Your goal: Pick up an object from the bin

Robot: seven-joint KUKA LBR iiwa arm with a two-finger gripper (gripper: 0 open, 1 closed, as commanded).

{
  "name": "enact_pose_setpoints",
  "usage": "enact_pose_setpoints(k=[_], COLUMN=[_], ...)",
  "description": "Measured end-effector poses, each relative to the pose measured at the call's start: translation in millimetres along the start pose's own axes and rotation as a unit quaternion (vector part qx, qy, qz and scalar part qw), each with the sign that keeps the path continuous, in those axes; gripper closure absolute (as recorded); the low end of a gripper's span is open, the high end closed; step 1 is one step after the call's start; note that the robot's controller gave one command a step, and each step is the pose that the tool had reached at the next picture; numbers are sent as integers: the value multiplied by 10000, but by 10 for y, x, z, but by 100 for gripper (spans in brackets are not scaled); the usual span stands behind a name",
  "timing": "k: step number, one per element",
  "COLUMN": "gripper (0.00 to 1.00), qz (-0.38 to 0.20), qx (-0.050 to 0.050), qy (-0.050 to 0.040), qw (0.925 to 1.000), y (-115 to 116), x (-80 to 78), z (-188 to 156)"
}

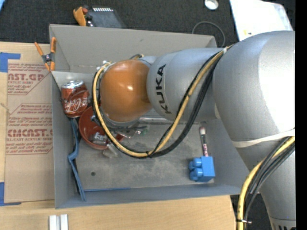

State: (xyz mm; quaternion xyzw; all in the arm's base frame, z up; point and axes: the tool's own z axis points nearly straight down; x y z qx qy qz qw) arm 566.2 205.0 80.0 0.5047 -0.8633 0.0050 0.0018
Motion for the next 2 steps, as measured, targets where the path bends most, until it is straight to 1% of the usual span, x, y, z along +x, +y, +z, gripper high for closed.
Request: enact_pose_setpoints(k=[1,2], gripper=[100,100], qz=[-30,3], qx=[-28,-31], qy=[0,-21], qw=[10000,10000], y=[19,40], x=[5,-19], z=[-221,-529])
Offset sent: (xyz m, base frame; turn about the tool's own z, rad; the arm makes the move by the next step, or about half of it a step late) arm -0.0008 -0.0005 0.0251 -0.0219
